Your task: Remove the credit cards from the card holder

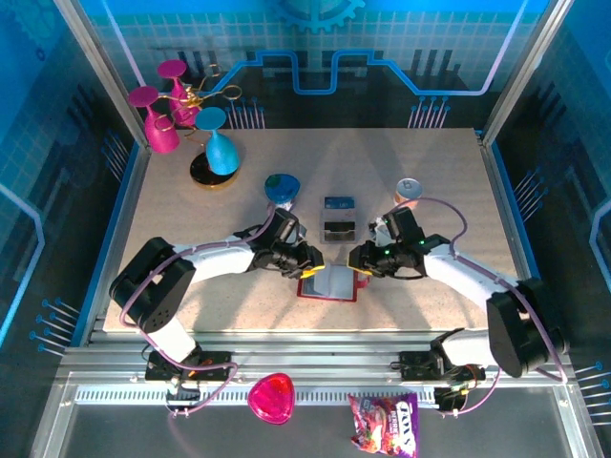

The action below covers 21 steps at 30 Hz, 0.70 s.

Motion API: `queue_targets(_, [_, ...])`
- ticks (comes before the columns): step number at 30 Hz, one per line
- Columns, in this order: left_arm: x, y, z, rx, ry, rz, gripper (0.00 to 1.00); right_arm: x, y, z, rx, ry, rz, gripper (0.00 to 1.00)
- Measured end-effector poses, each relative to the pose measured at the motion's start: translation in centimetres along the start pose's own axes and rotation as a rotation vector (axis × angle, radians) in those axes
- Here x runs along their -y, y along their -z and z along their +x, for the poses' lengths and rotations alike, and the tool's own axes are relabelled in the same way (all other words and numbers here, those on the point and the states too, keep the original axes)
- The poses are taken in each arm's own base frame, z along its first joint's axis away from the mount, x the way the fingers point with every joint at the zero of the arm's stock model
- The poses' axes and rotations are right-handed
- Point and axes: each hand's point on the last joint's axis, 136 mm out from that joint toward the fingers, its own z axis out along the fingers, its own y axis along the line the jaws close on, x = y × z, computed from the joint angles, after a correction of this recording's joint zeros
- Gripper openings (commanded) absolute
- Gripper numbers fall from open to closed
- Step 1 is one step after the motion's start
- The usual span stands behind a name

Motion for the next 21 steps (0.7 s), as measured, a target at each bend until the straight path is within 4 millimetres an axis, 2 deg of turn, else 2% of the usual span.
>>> queue_targets(5, [1.1, -0.9, 0.4, -0.027, -0.023, 0.009, 0.38, 2.2, 1.7, -0.1, 0.022, 0.000, 0.101, 0.38])
queue_targets(11, [1.9, -2.4, 1.0, -0.068, -0.040, 0.009, 0.38, 3.8, 2.1, 0.5, 0.006, -0.013, 0.159, 0.40])
queue_targets(14, [2.1, -3.1, 1.4, -0.087, -0.047, 0.006, 0.36, 4.2, 1.7, 0.9, -0.007, -0.022, 0.155, 0.41])
queue_targets(21, [2.2, -4.3, 1.9, -0.115, -0.053, -0.001, 0.32, 5.3, -0.6, 2.1, -0.076, -0.068, 0.117, 0.40])
